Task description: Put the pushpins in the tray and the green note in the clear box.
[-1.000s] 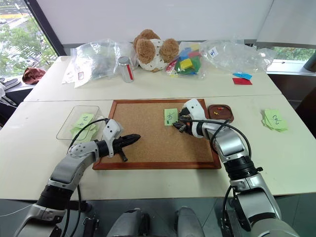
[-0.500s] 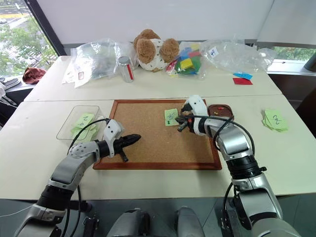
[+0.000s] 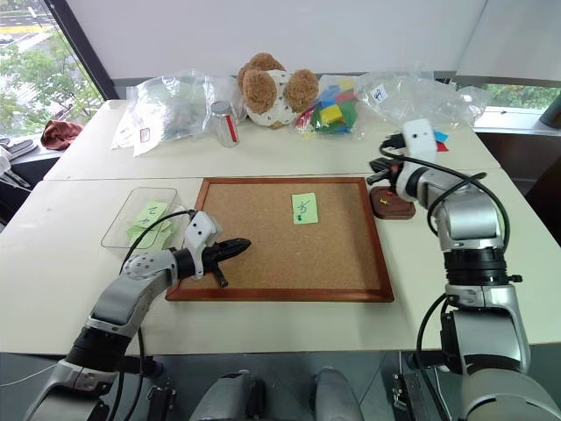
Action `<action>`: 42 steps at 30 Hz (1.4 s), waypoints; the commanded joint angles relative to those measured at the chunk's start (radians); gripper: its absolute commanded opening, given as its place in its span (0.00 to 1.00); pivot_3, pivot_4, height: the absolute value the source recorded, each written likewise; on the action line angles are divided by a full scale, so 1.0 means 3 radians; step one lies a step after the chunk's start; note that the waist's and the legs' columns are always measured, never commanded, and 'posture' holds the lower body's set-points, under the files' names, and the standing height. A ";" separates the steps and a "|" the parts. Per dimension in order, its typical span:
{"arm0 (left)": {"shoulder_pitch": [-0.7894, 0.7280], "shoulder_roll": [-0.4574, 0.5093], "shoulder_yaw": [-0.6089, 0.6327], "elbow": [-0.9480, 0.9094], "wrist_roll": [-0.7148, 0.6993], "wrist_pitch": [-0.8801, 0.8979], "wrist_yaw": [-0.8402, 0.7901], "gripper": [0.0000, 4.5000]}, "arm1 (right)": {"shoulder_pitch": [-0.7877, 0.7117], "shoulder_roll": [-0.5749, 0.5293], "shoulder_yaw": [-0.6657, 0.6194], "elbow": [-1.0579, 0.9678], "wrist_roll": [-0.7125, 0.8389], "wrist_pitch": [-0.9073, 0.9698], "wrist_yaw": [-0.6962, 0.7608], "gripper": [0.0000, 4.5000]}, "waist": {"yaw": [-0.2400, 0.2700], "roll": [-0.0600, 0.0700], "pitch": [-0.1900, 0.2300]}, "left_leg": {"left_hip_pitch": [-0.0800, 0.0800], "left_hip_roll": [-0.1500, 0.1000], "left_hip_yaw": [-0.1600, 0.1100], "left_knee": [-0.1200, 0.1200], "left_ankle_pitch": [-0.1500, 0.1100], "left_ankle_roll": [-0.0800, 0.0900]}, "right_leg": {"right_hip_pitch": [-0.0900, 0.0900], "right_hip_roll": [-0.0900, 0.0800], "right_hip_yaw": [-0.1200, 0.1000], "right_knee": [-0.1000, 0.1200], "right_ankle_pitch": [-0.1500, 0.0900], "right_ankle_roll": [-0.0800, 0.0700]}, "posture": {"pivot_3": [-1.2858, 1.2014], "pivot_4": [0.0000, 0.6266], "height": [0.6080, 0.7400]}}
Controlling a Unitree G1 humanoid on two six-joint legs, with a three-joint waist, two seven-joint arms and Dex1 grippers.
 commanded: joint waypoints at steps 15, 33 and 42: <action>0.0098 0.0048 -0.0128 0.0109 0.0094 0.0232 -0.0019 0.00 | -0.0131 -0.0033 0.0107 0.0912 -0.0270 -0.0416 0.0053 0.01 | -0.0006 0.0001 -0.0001 | 0.0003 0.0000 0.0001 0.0000 0.0000 0.0000 | 0.0002 0.0000 0.0000 0.0002 0.0000 0.0000 | 0.52 0.24 1.00; 0.0096 0.0045 -0.0134 0.0126 0.0104 0.0200 -0.0021 0.00 | -0.0015 -0.0040 -0.0011 0.0473 -0.0169 -0.0160 0.0053 0.84 | -0.0005 0.0002 -0.0001 | 0.0003 0.0000 0.0000 -0.0001 0.0000 0.0000 | 0.0002 0.0000 0.0000 0.0001 0.0000 0.0000 | 0.52 0.24 1.00; 0.0072 0.0044 -0.0128 0.0148 0.0103 0.0190 -0.0024 0.00 | 0.0357 0.0199 0.0482 -0.1091 0.0162 0.0295 0.0562 0.84 | -0.0005 0.0001 -0.0002 | 0.0005 0.0001 -0.0001 -0.0002 0.0000 0.0001 | 0.0004 0.0001 0.0000 0.0001 0.0000 0.0000 | 0.52 0.24 1.00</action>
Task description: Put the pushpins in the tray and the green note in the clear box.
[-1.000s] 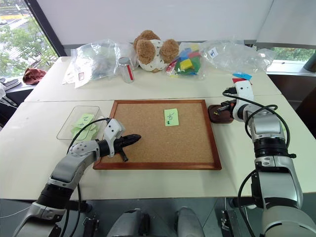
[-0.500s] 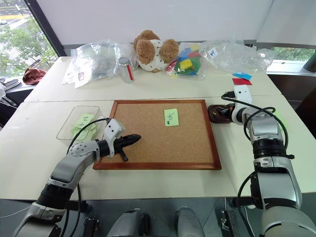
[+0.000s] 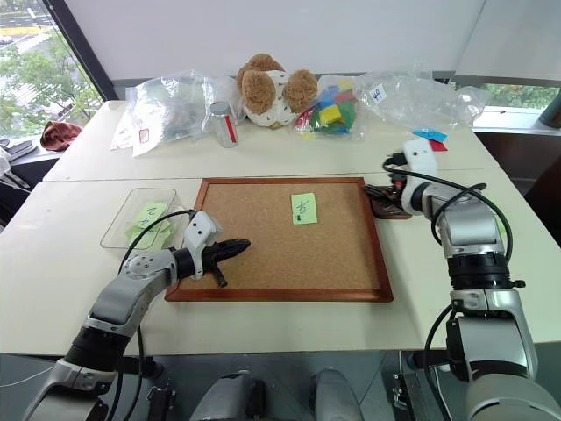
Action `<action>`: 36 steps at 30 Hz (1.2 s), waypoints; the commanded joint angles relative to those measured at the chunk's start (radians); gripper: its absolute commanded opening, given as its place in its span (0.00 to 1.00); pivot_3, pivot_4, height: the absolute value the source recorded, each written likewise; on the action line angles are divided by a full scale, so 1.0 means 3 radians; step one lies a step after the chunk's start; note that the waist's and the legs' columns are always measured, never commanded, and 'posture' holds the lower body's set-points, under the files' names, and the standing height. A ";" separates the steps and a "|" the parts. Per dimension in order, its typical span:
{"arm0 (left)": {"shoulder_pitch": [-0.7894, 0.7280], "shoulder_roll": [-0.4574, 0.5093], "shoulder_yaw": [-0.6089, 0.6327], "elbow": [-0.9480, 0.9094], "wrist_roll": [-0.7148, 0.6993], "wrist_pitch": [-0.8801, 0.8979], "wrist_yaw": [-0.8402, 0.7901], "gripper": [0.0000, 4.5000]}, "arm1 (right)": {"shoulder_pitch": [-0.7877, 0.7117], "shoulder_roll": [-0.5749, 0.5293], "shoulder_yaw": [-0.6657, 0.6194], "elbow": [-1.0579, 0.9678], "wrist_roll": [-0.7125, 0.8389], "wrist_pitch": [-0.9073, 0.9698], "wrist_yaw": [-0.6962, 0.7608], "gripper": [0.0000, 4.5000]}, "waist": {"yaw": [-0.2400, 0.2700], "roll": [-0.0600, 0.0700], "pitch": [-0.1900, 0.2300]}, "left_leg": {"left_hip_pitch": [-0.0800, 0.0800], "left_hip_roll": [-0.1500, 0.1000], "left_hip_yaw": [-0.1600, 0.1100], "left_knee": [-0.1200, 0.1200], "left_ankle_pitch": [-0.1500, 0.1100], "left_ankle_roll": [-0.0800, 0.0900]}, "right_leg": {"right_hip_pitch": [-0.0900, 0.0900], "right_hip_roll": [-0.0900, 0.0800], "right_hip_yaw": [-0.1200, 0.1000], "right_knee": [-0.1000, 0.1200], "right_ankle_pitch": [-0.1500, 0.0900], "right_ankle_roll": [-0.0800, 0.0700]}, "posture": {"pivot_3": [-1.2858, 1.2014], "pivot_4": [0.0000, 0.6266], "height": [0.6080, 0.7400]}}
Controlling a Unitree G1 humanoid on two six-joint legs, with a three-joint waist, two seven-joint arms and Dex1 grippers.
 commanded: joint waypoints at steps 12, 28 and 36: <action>0.0117 0.0020 -0.0126 0.0106 0.0104 0.0125 0.0014 0.00 | 0.0179 0.0476 0.0604 -0.0460 -0.0027 0.0052 -0.0043 0.57 | 0.0000 -0.0001 0.0000 | 0.0002 0.0000 -0.0001 0.0000 0.0000 0.0000 | 0.0001 -0.0001 0.0000 0.0000 0.0000 0.0000 | 0.52 0.24 1.00; 0.0151 0.0022 -0.0114 0.0059 0.0100 0.0135 0.0058 0.00 | 0.0014 0.0791 0.0645 0.0052 -0.0101 -0.0189 -0.0105 0.57 | -0.0004 -0.0001 0.0000 | 0.0003 0.0000 -0.0001 -0.0002 0.0000 -0.0001 | 0.0001 -0.0001 0.0000 0.0000 0.0000 0.0000 | 0.52 0.24 1.00; 0.0168 0.0035 -0.0106 0.0037 0.0095 0.0143 0.0071 0.00 | 0.0015 0.0814 0.0629 0.0078 -0.0089 -0.0206 -0.0076 0.01 | -0.0007 -0.0001 0.0000 | 0.0004 0.0000 -0.0001 -0.0003 0.0000 -0.0001 | 0.0000 -0.0001 0.0000 -0.0001 0.0000 0.0000 | 0.52 0.24 1.00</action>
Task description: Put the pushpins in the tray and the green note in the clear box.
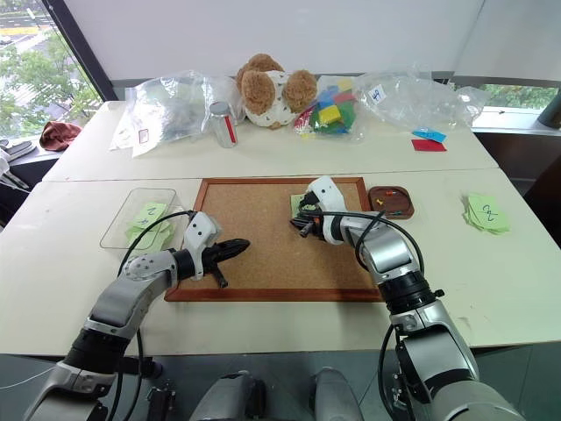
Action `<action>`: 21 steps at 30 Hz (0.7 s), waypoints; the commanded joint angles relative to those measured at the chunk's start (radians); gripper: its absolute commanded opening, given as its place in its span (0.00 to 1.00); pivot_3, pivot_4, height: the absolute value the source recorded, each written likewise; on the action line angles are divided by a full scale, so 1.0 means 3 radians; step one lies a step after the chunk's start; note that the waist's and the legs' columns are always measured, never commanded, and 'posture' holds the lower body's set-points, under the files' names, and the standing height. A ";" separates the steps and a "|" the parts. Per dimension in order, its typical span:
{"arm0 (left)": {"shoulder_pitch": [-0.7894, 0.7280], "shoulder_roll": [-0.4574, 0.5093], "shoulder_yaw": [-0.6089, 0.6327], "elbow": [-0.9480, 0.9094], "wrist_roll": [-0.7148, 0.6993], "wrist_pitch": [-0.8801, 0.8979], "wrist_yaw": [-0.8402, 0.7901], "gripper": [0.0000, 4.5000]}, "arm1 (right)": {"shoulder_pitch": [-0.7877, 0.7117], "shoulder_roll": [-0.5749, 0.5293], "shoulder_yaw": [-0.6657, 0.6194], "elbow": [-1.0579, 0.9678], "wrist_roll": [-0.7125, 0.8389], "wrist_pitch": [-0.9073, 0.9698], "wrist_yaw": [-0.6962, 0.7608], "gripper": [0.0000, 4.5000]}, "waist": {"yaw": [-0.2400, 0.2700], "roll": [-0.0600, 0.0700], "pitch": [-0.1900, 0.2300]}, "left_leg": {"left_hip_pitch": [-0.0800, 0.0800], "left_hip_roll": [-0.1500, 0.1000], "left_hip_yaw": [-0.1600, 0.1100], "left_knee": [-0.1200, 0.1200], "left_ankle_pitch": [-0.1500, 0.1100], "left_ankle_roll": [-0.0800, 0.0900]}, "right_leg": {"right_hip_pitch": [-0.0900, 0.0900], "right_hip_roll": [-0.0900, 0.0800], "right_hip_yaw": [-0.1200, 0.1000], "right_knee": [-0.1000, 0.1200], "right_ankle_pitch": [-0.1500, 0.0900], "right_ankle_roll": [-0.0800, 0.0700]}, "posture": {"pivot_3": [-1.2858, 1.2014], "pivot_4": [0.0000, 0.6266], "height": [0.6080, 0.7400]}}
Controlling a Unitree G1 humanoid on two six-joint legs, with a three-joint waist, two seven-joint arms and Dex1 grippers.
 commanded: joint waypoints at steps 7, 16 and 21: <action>0.0133 0.0043 -0.0118 0.0119 0.0101 0.0142 -0.0008 0.00 | -0.0113 0.0016 -0.0206 -0.0280 0.0139 0.0087 0.0022 0.01 | 0.0001 0.0000 0.0000 | 0.0000 0.0000 0.0000 -0.0002 0.0000 0.0000 | -0.0001 0.0000 0.0000 0.0000 0.0000 0.0000 | 0.52 0.24 1.00; 0.0147 0.0027 -0.0159 0.0146 0.0119 0.0147 -0.0008 0.00 | -0.0287 -0.0168 -0.0521 -0.0692 0.0339 0.0447 -0.0022 0.01 | 0.0003 -0.0001 -0.0001 | -0.0005 0.0000 -0.0001 -0.0003 0.0000 0.0000 | -0.0005 0.0000 0.0000 -0.0002 0.0000 0.0000 | 0.52 0.24 1.00; 0.0131 -0.0002 -0.0144 0.0172 0.0104 0.0131 0.0001 0.00 | -0.0286 -0.0292 -0.0584 -0.0893 0.0388 0.0572 -0.0011 0.01 | 0.0002 -0.0001 -0.0001 | -0.0004 0.0000 -0.0001 -0.0004 0.0000 0.0000 | -0.0004 -0.0001 0.0000 -0.0003 0.0000 0.0000 | 0.52 0.24 1.00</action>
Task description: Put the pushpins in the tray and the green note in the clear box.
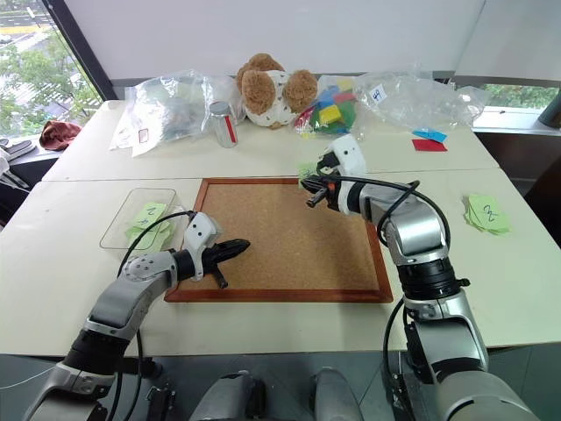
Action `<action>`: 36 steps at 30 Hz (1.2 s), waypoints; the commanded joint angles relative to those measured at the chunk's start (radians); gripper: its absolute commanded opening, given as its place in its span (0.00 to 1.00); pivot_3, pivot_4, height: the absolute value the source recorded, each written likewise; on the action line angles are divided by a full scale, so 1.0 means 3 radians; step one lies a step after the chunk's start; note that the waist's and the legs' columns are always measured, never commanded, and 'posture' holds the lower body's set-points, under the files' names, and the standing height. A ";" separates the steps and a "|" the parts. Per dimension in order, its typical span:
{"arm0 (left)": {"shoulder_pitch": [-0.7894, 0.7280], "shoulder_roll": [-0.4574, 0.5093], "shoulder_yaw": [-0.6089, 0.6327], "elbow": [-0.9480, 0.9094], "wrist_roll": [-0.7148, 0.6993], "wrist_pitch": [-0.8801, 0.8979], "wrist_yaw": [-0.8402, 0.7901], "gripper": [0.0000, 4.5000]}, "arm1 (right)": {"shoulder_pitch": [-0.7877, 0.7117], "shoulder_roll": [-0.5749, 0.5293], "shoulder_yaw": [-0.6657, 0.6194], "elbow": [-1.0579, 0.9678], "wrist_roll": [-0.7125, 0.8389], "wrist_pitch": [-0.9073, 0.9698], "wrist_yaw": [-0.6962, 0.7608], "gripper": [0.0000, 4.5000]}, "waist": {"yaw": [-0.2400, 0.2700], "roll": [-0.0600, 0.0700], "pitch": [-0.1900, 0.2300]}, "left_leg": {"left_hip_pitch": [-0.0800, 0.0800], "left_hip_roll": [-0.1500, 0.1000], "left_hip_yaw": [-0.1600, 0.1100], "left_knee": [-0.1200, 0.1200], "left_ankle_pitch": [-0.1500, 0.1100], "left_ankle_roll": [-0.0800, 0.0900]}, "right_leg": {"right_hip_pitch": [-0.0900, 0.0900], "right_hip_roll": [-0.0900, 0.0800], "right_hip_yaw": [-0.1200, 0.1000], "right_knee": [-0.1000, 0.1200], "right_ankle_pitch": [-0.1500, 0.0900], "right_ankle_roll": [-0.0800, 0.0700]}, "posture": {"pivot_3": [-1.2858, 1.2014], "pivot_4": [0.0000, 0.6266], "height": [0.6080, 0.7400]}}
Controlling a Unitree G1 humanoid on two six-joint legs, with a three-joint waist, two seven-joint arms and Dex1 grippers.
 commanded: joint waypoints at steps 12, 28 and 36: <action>-0.0321 -0.0157 0.0595 -0.0330 -0.0975 0.1043 -0.0036 0.53 | 0.0168 -0.0479 0.0104 -0.0944 0.0234 0.0187 0.0322 0.00 | 0.0003 -0.0005 0.0003 | -0.0014 0.0000 -0.0003 0.0001 0.0000 0.0000 | -0.0010 -0.0001 -0.0002 -0.0002 0.0000 0.0000 | 0.52 0.24 1.00; -0.1100 -0.1153 0.1722 0.0061 -0.2815 0.2383 0.1404 0.99 | 0.0240 -0.0727 0.0271 -0.1490 0.0426 0.0046 0.0649 0.00 | 0.0007 -0.0023 0.0014 | -0.0024 0.0000 -0.0007 0.0006 0.0017 -0.0029 | -0.0017 0.0004 -0.0005 -0.0003 0.0001 0.0001 | 0.52 0.24 1.00; -0.1168 -0.1394 0.1648 0.0136 -0.3057 0.2570 0.1749 0.99 | 0.0154 -0.0679 0.0395 -0.1611 0.0493 0.0040 0.0651 0.00 | 0.0003 -0.0026 0.0015 | -0.0024 0.0000 -0.0007 0.0007 0.0019 -0.0033 | -0.0017 0.0005 -0.0005 -0.0002 0.0001 0.0002 | 0.52 0.24 1.00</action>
